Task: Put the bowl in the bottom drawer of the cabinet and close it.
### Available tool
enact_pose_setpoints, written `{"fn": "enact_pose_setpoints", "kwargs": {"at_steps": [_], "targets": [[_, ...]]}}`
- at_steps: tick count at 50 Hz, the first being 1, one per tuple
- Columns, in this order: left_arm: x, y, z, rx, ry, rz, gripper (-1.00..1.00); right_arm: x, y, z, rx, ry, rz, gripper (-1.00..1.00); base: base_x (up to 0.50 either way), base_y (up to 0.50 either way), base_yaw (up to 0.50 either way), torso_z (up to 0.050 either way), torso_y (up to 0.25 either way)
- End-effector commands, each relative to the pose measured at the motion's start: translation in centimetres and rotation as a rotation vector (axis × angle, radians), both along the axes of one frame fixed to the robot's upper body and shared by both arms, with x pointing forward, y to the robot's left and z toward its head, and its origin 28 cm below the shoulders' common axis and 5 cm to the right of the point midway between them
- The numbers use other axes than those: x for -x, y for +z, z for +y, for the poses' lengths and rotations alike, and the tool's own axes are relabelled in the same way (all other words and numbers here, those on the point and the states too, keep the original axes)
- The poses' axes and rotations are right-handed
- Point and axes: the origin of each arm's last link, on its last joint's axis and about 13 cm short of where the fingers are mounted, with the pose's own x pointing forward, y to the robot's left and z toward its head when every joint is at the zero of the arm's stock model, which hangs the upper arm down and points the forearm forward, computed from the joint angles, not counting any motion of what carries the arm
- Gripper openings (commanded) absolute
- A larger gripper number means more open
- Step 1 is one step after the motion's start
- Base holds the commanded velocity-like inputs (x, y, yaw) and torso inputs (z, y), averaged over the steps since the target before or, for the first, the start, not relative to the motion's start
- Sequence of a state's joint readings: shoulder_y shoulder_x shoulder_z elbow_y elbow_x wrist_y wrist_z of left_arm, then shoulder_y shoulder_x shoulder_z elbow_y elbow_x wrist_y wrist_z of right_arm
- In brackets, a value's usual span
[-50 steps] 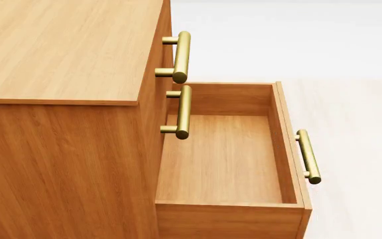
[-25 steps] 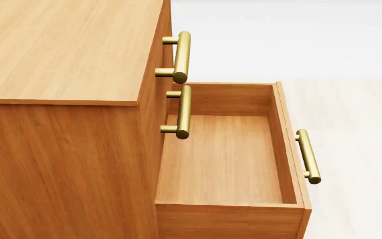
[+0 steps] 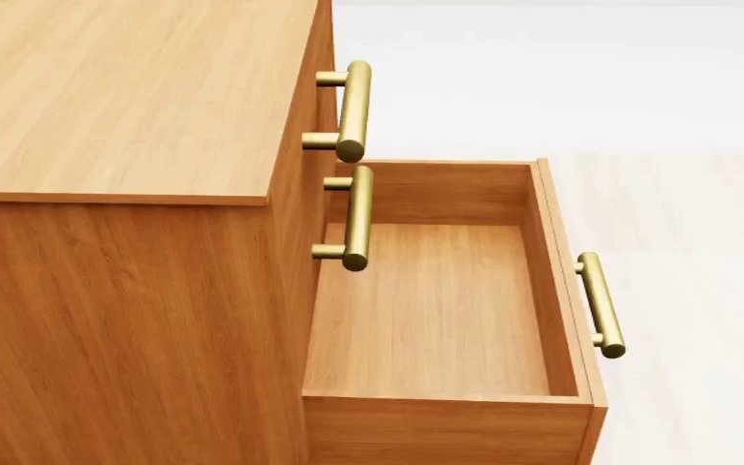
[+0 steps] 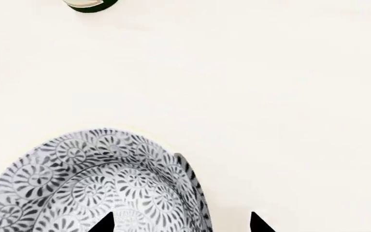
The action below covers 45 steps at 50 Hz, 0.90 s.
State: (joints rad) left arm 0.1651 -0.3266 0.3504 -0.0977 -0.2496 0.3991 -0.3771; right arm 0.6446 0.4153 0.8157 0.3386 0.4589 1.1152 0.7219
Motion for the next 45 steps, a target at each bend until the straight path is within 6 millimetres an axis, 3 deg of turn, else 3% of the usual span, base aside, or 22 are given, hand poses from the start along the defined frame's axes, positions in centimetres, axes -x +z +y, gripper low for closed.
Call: {"fn": "enact_pose_setpoints", "kwargs": {"at_steps": [1,9,10,32,40,45], "targets": [[0.1,0.0,0.0,0.002,0.001,0.001,1.0,-0.1,-0.3,0.1,-0.027,0.022,-0.011,1.0,0.0,0.0,0.0,0.0,0.0],[0.0,0.0,0.0,0.002,0.001,0.0,1.0,-0.1,-0.4,0.2,-0.02,0.03,-0.041,1.0,0.0,0.0,0.0,0.0,0.0],[0.0,0.0,0.0,0.002,0.0,0.0,1.0,0.0,-0.3,0.2,0.002,0.028,-0.041,-1.0,0.0,0.0,0.0,0.0,0.0],[0.0,0.0,0.0,0.002,0.0,0.0,1.0,0.0,2.1,0.8,0.074,0.122,-0.219,-1.0,0.0,0.0,0.0,0.0,0.0],[0.1,0.0,0.0,0.0,0.0,0.0,1.0,-0.1,4.3,1.2,0.168,0.158,-0.299,-1.0,0.0,0.0,0.0,0.0,0.0],[0.2,-0.1,0.0,0.001,0.0,0.0,1.0,-0.3,6.8,1.7,0.275,0.202,-0.353,-1.0,0.0,0.0,0.0,0.0,0.0]]}}
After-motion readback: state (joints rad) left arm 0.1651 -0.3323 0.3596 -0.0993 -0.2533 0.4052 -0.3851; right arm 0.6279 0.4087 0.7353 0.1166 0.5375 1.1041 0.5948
